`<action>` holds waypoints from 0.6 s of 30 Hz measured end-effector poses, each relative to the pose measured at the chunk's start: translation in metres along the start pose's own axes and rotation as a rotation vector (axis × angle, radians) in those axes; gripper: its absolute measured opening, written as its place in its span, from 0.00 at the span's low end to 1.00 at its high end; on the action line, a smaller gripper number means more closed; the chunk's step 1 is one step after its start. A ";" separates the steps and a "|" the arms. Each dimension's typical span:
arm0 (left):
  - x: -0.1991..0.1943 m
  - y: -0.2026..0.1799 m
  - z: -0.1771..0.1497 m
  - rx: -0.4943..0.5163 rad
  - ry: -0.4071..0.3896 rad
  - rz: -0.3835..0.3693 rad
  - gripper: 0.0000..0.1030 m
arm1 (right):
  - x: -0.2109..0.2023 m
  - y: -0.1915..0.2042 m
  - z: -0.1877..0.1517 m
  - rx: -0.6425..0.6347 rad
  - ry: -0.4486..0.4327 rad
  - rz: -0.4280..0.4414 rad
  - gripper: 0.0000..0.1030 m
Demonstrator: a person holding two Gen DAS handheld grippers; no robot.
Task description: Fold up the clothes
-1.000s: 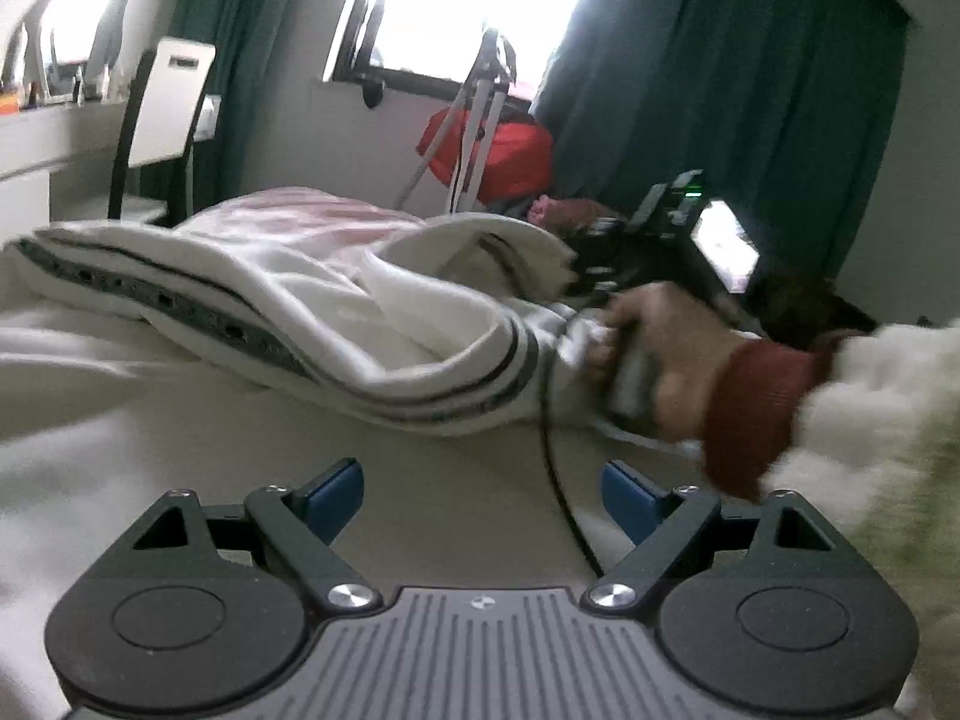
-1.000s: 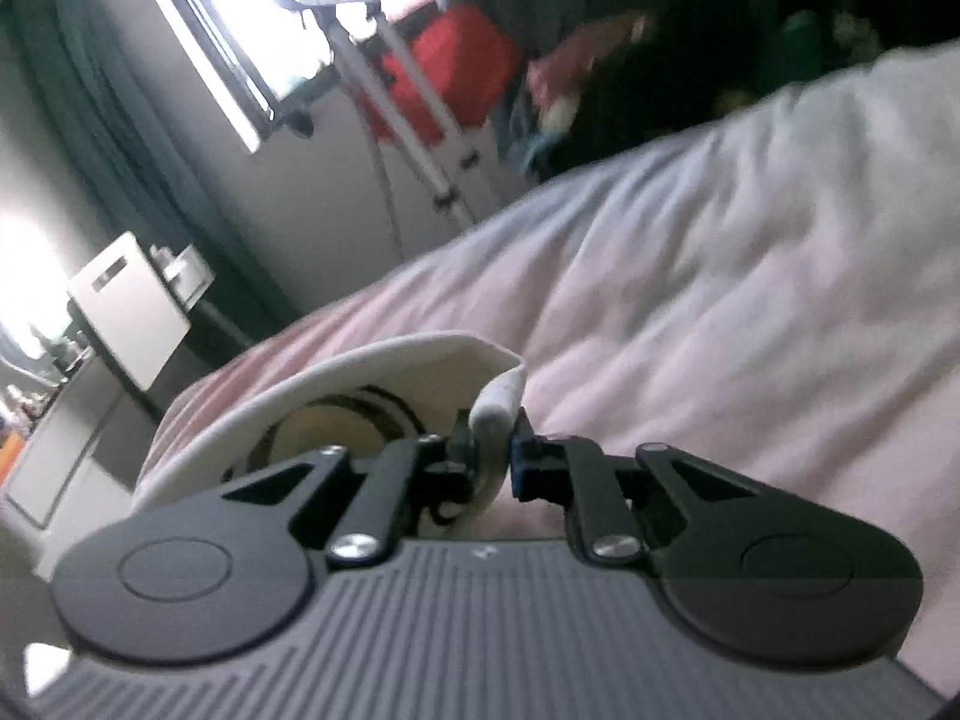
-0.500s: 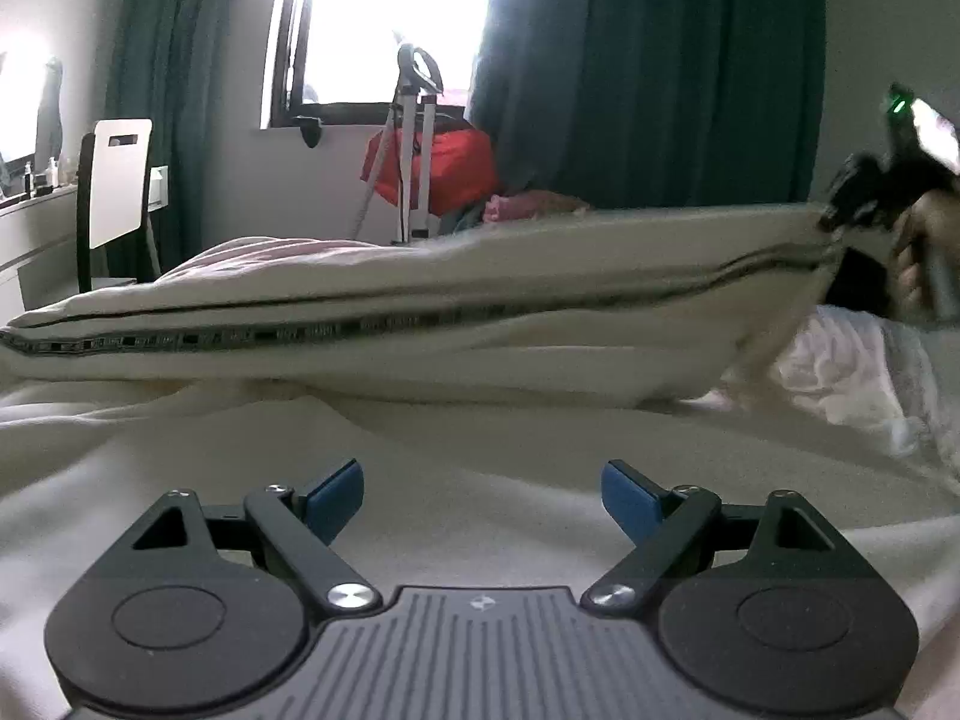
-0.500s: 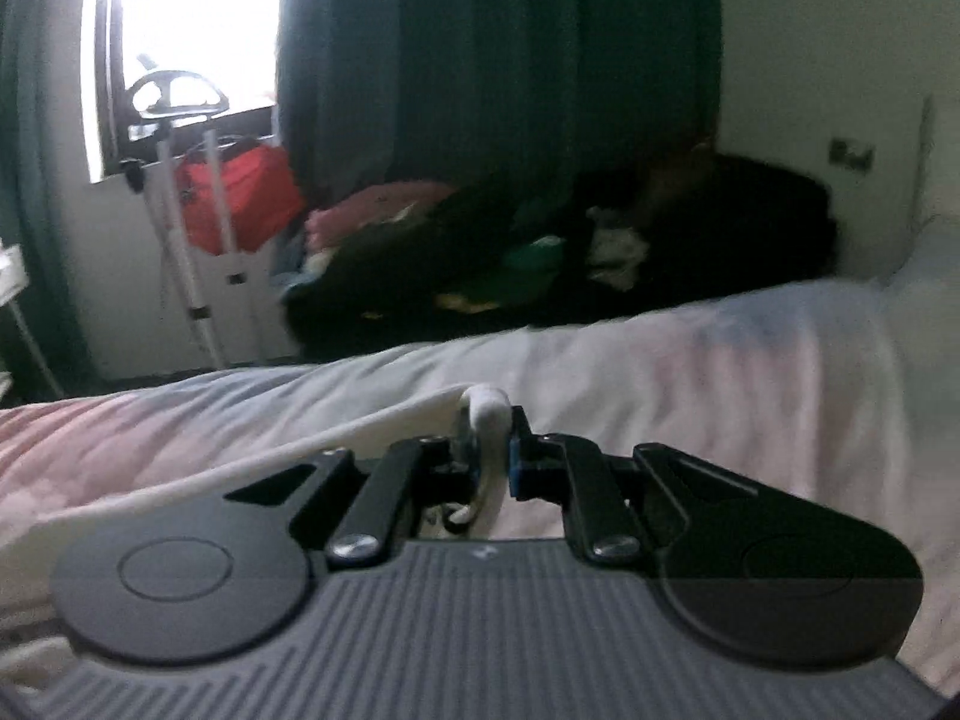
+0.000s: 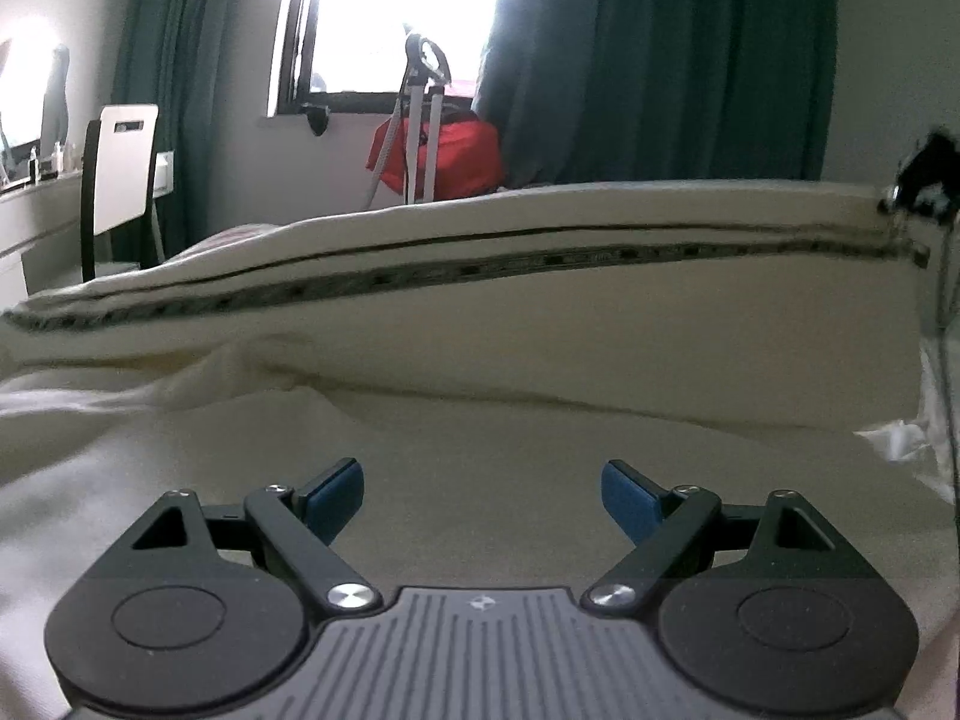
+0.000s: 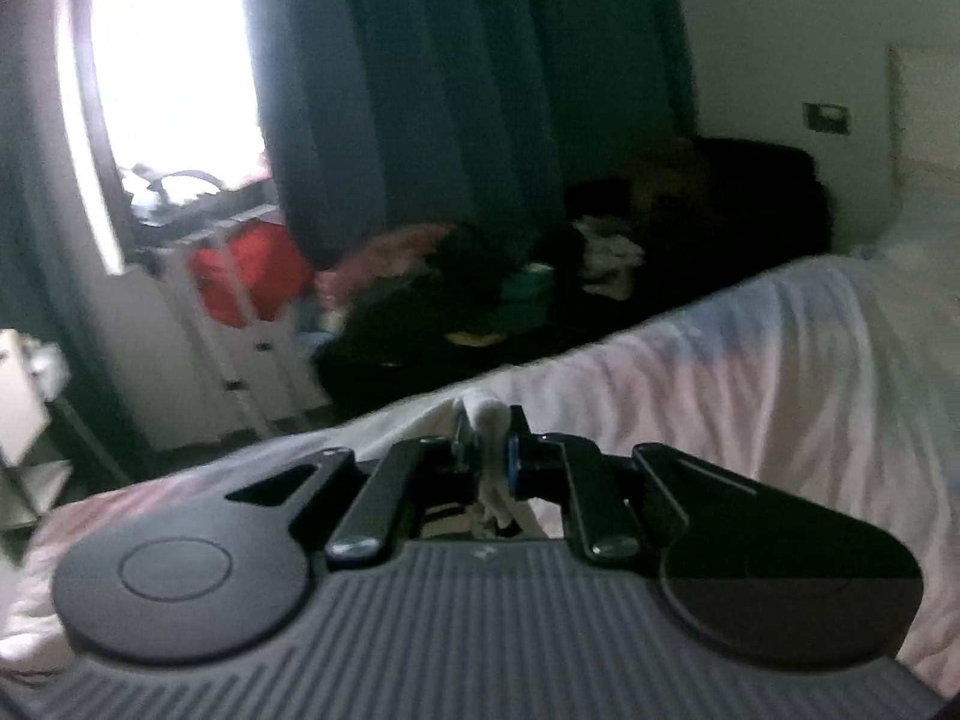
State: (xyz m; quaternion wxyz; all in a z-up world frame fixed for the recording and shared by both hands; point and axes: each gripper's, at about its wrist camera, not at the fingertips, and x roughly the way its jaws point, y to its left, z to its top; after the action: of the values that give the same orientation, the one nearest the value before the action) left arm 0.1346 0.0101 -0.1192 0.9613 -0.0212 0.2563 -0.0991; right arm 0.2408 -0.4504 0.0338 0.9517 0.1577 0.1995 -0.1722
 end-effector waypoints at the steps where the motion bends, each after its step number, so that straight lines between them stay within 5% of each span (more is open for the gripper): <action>1: 0.001 0.002 0.000 -0.007 0.004 -0.001 0.86 | 0.018 -0.001 -0.005 0.019 0.011 -0.029 0.11; 6: 0.008 0.011 0.001 -0.038 0.012 0.003 0.86 | 0.115 -0.004 -0.042 0.112 0.082 -0.129 0.12; 10: 0.024 0.016 0.004 -0.058 0.037 0.009 0.86 | 0.156 -0.007 -0.071 0.258 0.120 -0.121 0.17; 14: 0.028 0.017 0.005 -0.058 0.047 0.006 0.86 | 0.149 -0.013 -0.085 0.313 0.104 -0.064 0.66; 18: 0.024 0.012 0.005 -0.036 0.039 0.006 0.86 | 0.112 -0.023 -0.091 0.339 0.036 -0.019 0.69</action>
State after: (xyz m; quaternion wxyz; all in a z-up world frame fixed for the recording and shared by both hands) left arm 0.1597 0.0166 -0.1272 0.9558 -0.0359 0.2768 -0.0919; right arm 0.2984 -0.4670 -0.0994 0.9061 0.3170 0.1860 -0.2095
